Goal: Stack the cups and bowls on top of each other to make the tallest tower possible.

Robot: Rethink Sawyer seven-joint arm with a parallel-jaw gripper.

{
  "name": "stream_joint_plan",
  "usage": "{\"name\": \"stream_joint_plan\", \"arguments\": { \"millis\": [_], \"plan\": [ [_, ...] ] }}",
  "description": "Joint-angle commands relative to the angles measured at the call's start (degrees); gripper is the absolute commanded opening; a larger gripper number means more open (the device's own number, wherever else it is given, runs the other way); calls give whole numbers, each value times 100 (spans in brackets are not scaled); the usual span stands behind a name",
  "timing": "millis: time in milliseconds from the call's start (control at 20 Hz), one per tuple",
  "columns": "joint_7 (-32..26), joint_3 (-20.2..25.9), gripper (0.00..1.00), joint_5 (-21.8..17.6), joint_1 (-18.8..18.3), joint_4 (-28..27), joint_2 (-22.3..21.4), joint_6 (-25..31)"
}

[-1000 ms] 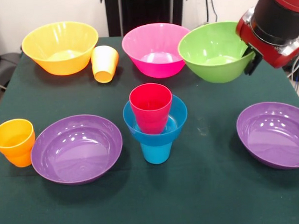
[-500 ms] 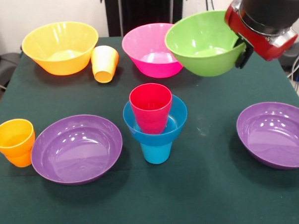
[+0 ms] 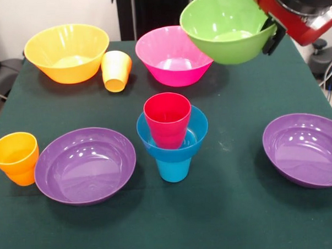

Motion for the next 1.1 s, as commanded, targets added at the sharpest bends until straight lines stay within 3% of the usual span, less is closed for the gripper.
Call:
{"name": "stream_joint_plan", "arguments": {
  "millis": [50,500,650,1100],
  "plan": [
    [-275,378,0,-491,50,-132,-42,605],
    [-545,368,0,-735,-6,-309,68,409],
    [-752,356,0,-857,-200,-680,246,395],
    [-991,415,0,-1032,-352,-1009,337,487]
  ]
}}
